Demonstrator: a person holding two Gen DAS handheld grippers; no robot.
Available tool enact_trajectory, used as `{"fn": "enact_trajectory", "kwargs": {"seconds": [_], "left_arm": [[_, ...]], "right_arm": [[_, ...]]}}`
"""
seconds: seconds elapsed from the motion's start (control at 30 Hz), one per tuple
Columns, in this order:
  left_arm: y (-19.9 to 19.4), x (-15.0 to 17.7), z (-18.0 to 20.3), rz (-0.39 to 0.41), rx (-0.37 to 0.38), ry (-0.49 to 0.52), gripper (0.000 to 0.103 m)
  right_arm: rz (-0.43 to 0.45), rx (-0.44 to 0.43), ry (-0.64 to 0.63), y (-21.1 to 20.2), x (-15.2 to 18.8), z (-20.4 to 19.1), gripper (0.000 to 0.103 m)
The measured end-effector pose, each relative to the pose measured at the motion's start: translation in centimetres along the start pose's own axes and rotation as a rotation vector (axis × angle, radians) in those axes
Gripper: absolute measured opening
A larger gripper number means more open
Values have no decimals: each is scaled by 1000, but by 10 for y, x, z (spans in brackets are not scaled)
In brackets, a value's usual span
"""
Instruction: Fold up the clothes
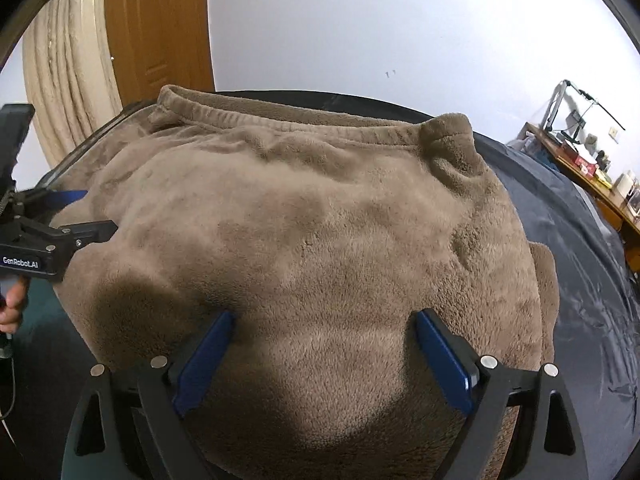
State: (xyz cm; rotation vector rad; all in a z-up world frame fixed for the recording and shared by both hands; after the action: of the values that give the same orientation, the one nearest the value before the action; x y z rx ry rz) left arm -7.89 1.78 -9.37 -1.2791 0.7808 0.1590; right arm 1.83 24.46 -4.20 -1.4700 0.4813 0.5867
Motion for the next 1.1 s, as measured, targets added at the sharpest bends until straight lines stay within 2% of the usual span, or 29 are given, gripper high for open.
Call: {"fn": "enact_trajectory", "kwargs": {"seconds": [0.13,0.27,0.37,0.47,0.6,0.73,0.8,1.03,1.1], "left_arm": [[-1,4,1,34,-13,26,102],[-1,5,1,44,-2,28,102],[0,5,2,45,-2,25,102],[0,5,3,46,-3,23,102],[0,6,3,48,-9,19,102],[0,6,3,49,-10,18,102],[0,6,3,49,-9,17,102],[1,6,4,49,-8,18,102],[1,6,4,49,-9,19,102]], "right_arm": [[16,-5,7,0,2,1,96],[33,-52,81,-14,3,9,96],[86,-97,209,-41,9,34,96],[108,-84,366,-61,30,74,96],[91,-78,570,-75,71,119,96],[70,-102,679,-74,96,134,96],[61,-118,700,-70,101,133,96],[61,-165,643,-58,84,113,96],[62,-163,632,-54,80,109,99]]}}
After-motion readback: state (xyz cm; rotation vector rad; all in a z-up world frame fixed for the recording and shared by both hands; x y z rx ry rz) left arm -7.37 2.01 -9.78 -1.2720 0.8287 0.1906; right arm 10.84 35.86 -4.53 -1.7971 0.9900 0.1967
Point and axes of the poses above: each gripper's, at about its wrist camera, not at the fingertips, and y roughly the way its jaws point, z to its right, x to its underside, the point moved 8 cm from there along y, roughly the way its jaws point
